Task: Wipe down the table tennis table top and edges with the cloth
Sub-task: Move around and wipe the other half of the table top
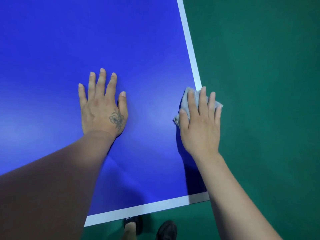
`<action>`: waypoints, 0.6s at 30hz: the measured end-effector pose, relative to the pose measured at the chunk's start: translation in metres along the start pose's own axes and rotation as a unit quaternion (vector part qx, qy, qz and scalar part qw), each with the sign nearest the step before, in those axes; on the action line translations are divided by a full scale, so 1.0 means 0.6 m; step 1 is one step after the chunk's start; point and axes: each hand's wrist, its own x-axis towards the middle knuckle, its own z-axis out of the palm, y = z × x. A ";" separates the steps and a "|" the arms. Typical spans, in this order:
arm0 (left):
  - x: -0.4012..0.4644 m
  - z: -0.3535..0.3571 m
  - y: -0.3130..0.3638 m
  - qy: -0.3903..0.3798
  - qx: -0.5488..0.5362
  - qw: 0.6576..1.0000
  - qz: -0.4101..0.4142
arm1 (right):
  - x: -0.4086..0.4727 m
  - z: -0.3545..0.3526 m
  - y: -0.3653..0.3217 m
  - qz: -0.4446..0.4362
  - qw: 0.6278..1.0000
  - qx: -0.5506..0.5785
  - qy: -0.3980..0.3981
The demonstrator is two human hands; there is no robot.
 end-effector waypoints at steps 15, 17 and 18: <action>-0.005 0.002 0.001 0.007 0.003 1.000 0.011 | -0.151 0.015 -0.099 -0.122 0.991 0.058 0.004; -0.004 0.002 0.001 0.005 0.004 1.000 0.008 | -0.193 0.005 -0.049 -0.106 0.993 0.048 0.000; -0.004 0.002 0.000 0.005 0.005 1.000 0.007 | -0.207 -0.001 -0.024 -0.094 0.995 0.035 -0.007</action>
